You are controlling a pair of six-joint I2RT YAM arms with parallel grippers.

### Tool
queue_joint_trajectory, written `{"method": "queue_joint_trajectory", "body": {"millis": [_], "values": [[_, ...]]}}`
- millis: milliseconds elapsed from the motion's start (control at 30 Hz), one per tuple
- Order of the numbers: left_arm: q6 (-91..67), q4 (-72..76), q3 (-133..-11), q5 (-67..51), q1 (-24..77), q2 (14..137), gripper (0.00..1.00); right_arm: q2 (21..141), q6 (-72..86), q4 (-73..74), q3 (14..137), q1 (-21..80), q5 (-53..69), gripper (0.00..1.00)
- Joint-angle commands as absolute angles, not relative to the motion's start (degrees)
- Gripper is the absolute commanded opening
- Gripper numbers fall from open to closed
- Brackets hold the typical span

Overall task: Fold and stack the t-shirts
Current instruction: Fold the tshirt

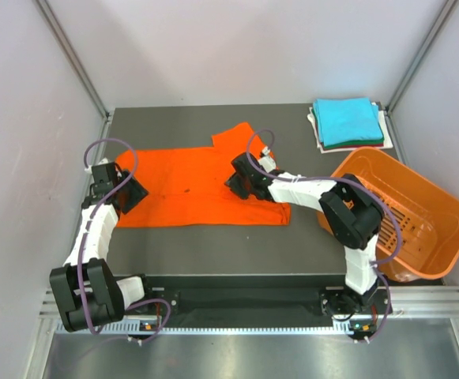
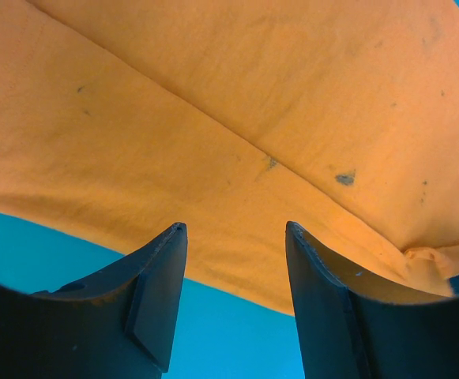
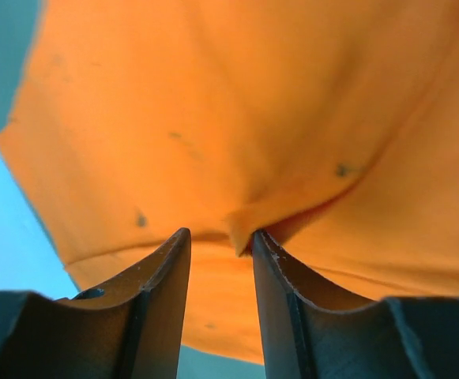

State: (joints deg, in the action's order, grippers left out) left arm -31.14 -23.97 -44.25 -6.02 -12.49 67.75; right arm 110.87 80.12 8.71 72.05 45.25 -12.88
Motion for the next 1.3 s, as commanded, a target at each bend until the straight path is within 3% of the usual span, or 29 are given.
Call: {"method": "queue_joint_trajectory", "body": {"millis": [0,133,367,500,733,967,1167,1267], "values": [[-30.85,-22.24,-45.97,-4.31,-12.13,66.18,0.57,113.2,72.71,2.66,77.78,45.09,-15.29,0.38],[-31.11,-21.8,-45.53,-4.66,-12.13,66.8,0.58,117.68,64.35,-1.3,82.17,43.16,-7.23,0.38],[-29.53,-20.57,-46.93,-4.22,-12.04,68.37,0.59,114.61,47.75,-3.78,84.44,37.81,6.2,0.41],[-28.66,-19.6,-50.44,-4.92,-12.04,74.77,0.58,118.12,33.61,6.11,94.64,33.67,15.37,0.42],[-26.72,-19.25,-62.11,-5.45,-12.3,87.61,0.57,125.5,23.12,13.27,107.04,25.15,23.98,0.45],[-25.75,-20.04,-72.24,-4.04,-12.57,99.22,0.57,136.03,17.67,15.91,122.49,20.31,23.66,0.46],[-28.47,-14.86,-77.95,-15.54,-11.34,108.18,0.54,142.72,24.6,9.33,125.68,18.29,19.16,0.51],[-27.43,-13.8,-80.76,-15.56,-10.11,110.64,0.55,147.64,27.42,7.91,130.05,18.02,19.16,0.52]]}}
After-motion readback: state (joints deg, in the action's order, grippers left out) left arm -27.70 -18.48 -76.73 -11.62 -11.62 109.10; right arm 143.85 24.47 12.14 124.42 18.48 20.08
